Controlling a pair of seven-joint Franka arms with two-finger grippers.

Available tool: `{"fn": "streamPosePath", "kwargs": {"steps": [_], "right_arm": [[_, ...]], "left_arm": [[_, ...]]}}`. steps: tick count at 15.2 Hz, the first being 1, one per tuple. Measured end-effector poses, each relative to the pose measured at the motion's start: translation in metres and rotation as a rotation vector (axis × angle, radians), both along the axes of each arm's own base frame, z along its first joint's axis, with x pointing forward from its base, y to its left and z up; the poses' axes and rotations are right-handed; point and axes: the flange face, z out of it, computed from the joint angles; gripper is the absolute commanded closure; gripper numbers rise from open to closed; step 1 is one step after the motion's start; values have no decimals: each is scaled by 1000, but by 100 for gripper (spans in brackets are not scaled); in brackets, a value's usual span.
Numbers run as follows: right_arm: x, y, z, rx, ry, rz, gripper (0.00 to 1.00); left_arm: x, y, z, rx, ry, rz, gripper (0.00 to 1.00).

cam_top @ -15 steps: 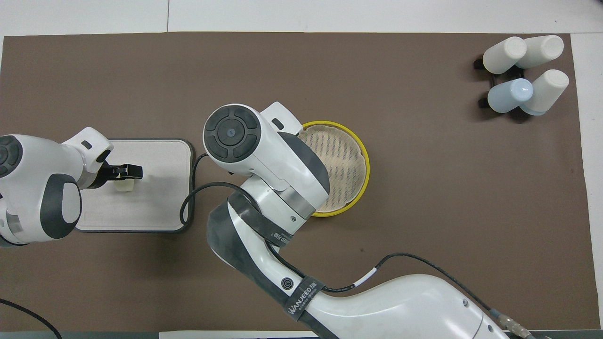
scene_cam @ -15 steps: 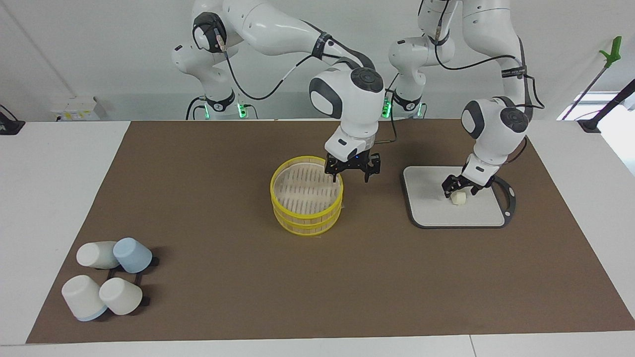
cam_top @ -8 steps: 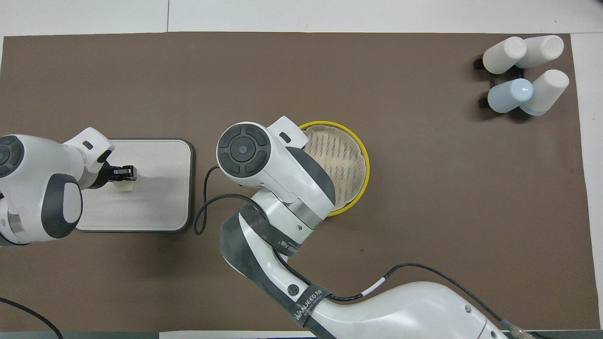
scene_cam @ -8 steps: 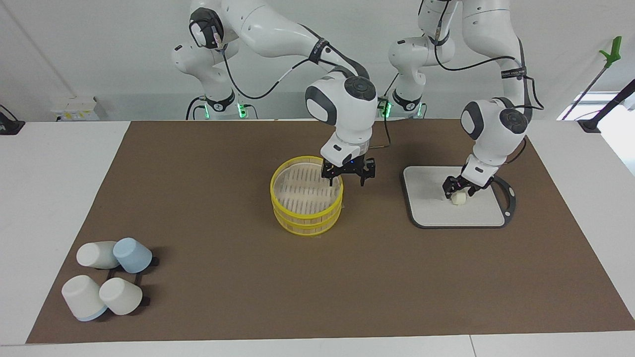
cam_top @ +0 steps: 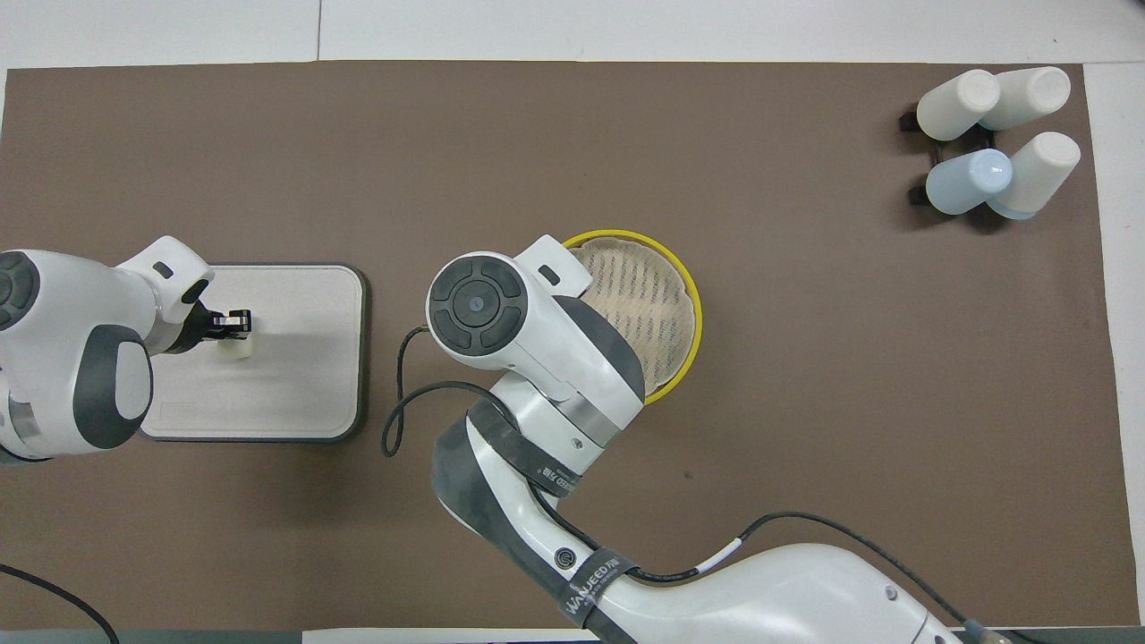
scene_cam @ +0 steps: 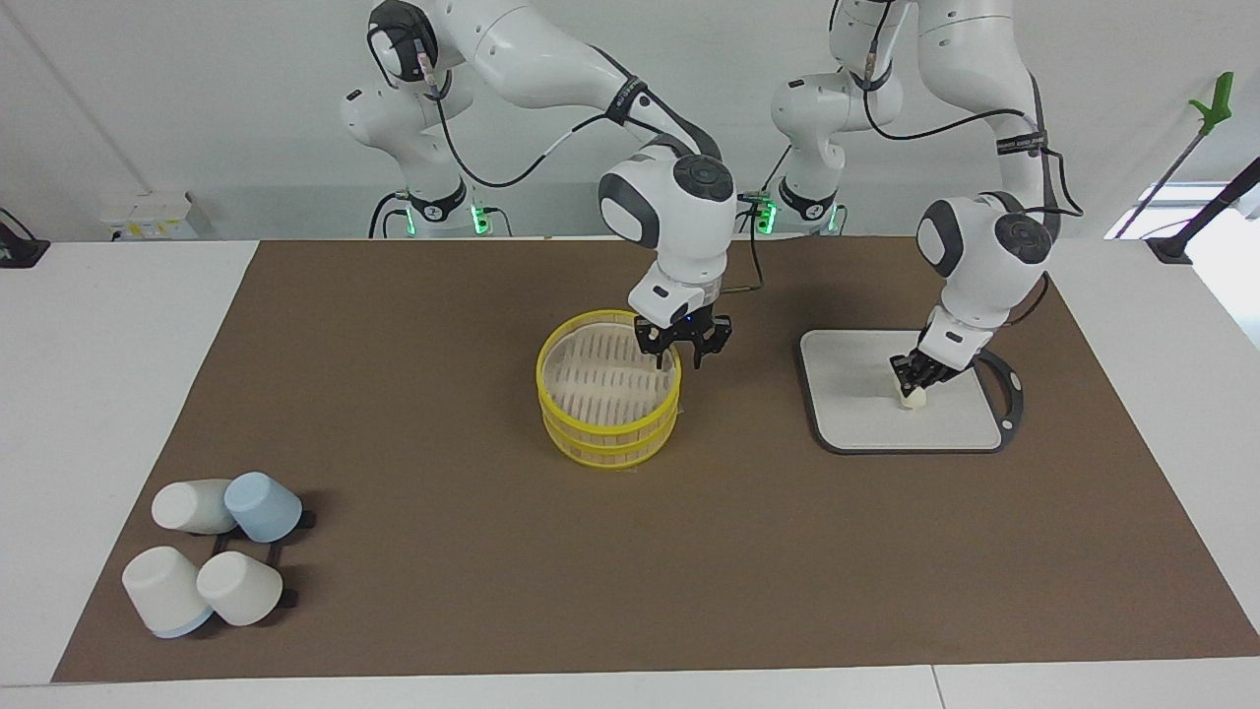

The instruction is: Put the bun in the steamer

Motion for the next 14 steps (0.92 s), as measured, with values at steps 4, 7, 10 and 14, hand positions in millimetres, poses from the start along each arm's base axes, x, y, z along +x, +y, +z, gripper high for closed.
{"fn": "streamPosePath", "kwargs": {"steps": [4, 7, 10, 14], "right_arm": [[-1, -1, 1, -1, 0, 0, 50], [-1, -2, 0, -2, 2, -1, 60], [0, -4, -1, -2, 3, -5, 100], [3, -3, 1, 14, -12, 0, 100]], "left_arm": [[23, -36, 90, -1, 63, 23, 83], [21, -66, 159, 6, 92, 35, 83], [11, -72, 208, 1, 88, 31, 83], [4, -72, 222, -1, 81, 32, 83]]}}
